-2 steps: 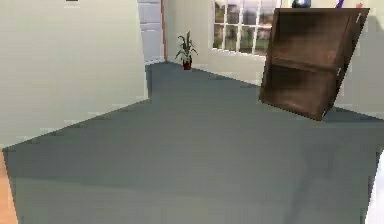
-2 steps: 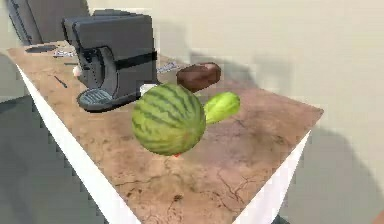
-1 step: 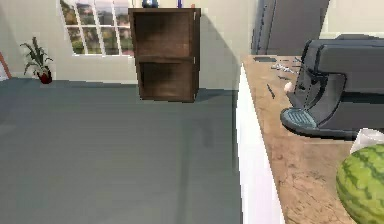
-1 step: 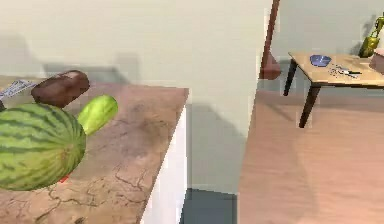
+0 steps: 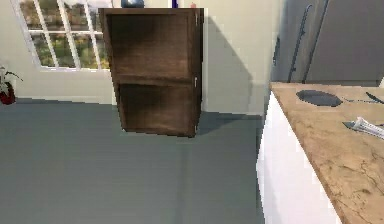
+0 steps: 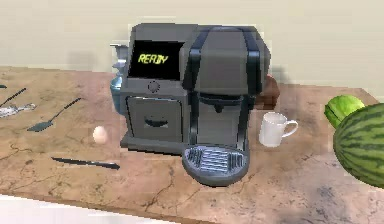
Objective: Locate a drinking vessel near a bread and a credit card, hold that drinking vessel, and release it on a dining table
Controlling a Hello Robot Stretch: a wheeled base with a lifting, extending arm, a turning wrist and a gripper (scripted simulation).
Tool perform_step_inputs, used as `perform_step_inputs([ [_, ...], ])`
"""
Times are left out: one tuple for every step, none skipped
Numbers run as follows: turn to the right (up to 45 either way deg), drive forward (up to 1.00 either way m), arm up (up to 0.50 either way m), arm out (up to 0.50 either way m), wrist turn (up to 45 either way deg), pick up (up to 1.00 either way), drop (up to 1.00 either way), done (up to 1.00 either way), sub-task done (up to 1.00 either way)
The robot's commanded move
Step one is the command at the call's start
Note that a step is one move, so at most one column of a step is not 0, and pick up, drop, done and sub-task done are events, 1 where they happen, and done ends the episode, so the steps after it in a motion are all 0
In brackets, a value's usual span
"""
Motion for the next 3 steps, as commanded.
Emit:
perform_step_inputs([
  [21.0, 0.0, 0.0, 0.0, 0.0, 0.0, 0.0, 0.0, 0.0],
  [0.0, 0.0, 0.5, 0.0, 0.0, 0.0, 0.0, 0.0, 0.0],
  [0.0, 0.0, 0.38, 0.0, 0.0, 0.0, 0.0, 0.0, 0.0],
])
